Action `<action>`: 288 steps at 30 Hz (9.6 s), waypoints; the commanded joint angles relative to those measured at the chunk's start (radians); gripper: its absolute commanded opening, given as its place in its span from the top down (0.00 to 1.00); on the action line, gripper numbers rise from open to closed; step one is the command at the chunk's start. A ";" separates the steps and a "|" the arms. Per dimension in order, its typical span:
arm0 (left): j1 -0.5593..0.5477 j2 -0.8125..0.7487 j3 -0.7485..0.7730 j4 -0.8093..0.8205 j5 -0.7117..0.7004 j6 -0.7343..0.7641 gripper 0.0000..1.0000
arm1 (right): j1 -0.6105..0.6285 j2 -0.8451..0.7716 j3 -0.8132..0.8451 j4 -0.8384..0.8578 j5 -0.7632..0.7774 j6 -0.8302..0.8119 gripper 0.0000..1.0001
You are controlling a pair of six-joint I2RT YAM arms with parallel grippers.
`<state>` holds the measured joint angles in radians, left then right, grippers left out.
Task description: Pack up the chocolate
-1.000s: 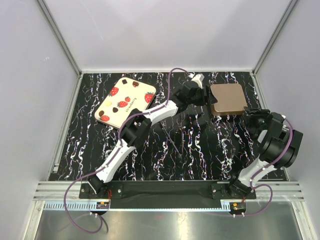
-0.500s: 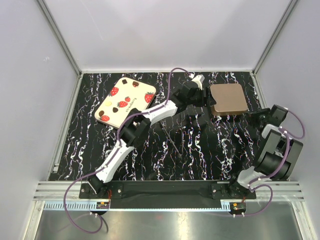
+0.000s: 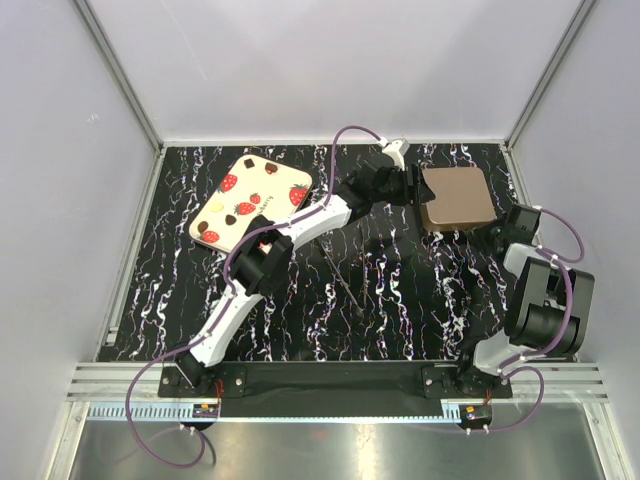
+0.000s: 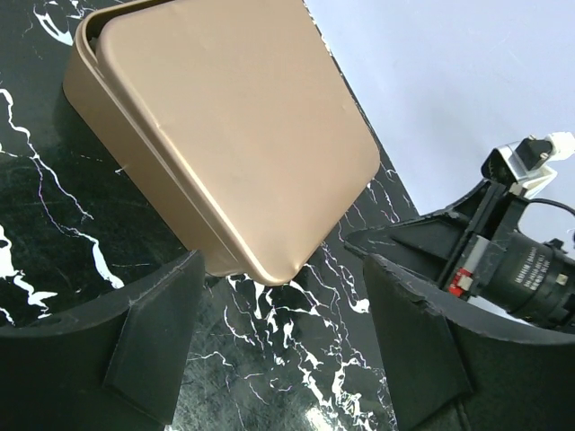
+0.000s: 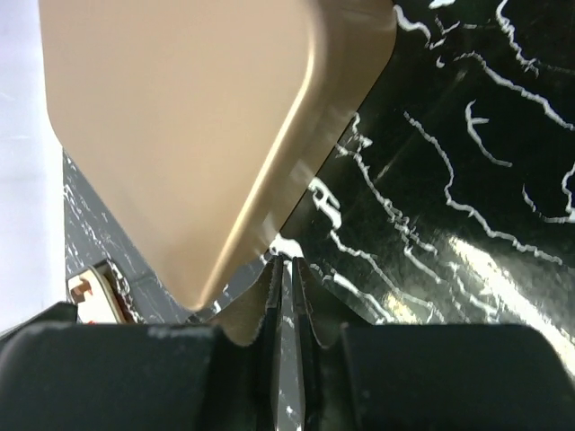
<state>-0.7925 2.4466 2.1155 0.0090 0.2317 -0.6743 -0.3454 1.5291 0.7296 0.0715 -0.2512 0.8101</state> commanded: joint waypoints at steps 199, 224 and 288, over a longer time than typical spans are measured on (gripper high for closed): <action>0.251 0.194 0.086 0.198 0.166 -0.031 0.40 | 0.181 0.796 1.251 -0.540 -0.432 -0.841 0.32; 0.136 -0.173 -0.305 0.168 0.166 -0.019 0.35 | 0.129 0.135 0.647 -0.569 0.193 -0.232 0.35; 0.145 0.051 -0.055 -0.165 0.202 0.073 0.52 | 0.143 -0.093 -0.076 0.145 0.018 0.070 0.55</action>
<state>-0.6376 2.4664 2.0216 -0.1192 0.4194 -0.5774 -0.2104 1.4284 0.6277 0.1833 -0.2237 0.8886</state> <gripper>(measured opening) 0.482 0.457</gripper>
